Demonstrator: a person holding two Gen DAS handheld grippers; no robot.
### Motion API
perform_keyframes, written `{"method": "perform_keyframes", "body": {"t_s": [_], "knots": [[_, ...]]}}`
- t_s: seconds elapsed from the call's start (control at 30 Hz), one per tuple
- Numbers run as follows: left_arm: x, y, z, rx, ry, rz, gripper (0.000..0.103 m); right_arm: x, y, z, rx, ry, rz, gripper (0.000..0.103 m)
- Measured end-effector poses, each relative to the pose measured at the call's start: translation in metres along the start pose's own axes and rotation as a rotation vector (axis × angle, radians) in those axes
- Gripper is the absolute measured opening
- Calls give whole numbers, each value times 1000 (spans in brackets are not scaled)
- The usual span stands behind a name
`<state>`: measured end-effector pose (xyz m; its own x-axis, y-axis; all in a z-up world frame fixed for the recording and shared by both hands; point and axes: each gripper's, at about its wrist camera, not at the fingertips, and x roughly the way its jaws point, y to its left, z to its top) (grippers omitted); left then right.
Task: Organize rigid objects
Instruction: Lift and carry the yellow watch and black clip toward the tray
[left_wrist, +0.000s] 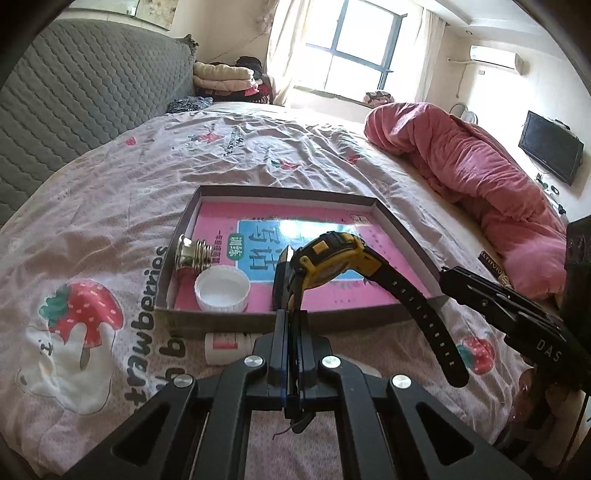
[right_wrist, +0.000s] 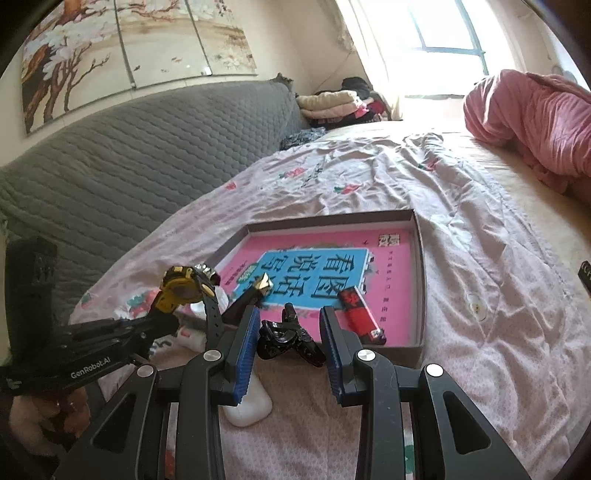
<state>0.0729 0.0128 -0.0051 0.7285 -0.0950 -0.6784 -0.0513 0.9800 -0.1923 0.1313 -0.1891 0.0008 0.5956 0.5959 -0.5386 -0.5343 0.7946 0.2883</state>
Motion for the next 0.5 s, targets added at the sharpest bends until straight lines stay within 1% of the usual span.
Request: {"method": "perform_keyframes", "body": {"t_s": [0.17,0.5], "knots": [[3,-7,9,22,-23,-2,3,6,-5,5,20,-3,-26,34],[11,-9,19,3,-34,-21,3,12,-18,13,34,-22,-64,34]]}}
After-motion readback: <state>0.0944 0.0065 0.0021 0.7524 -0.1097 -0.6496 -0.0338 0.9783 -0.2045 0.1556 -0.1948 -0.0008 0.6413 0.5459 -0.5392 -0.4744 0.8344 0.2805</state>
